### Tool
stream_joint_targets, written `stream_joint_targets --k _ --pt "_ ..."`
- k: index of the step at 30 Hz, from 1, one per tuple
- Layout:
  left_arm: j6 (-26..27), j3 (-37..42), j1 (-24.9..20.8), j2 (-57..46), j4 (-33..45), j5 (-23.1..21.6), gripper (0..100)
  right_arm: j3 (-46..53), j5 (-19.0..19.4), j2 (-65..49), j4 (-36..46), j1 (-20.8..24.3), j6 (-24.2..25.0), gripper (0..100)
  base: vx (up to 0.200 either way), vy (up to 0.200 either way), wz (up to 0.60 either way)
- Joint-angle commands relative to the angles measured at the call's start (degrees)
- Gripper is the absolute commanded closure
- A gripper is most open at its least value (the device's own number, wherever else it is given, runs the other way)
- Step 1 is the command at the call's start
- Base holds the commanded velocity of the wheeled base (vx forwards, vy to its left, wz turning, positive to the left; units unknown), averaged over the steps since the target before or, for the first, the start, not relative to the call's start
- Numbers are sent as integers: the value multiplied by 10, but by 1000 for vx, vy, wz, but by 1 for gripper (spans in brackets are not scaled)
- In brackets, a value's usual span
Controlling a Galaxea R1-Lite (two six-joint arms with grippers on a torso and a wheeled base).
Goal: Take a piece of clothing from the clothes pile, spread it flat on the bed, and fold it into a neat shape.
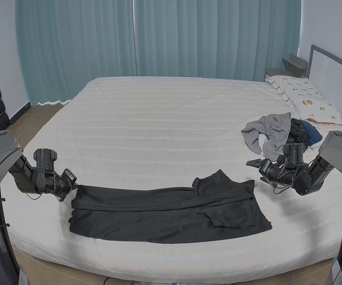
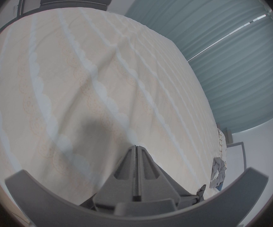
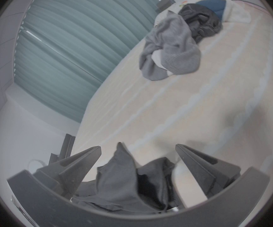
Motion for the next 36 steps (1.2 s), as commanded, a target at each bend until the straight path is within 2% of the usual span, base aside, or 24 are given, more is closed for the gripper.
stream_joint_targets --k 1,9,17,22,23,25,26,30,32,36 --pt "-2 1 2 -2 -1 0 100 -6 35 -51 42 27 -14 0 0 0 0" --pt "-2 5 2 -3 -1 0 100 -45 41 -18 143 61 -114 0 0 0 0" --pt "-1 5 2 -2 -1 0 100 -89 39 -5 221 60 -162 0 0 0 0" --pt "1 7 1 -3 -1 0 100 -96 39 5 237 61 -165 0 0 0 0" --pt "1 7 1 -3 -1 0 0 -102 39 9 239 61 -165 0 0 0 0" --pt "1 7 1 -3 -1 0 0 -111 39 13 250 61 -168 0 0 0 0" --pt "1 7 1 -3 -1 0 0 -117 39 16 259 62 -168 100 0 0 0" --pt "0 7 1 -3 -1 0 0 -130 39 19 281 62 -173 100 0 0 0" --pt "-1 6 2 -3 -1 -1 0 -131 39 15 307 62 -195 100 0 0 0" --pt "-2 7 2 -4 -1 0 0 -123 40 5 304 60 -201 100 0 0 0"
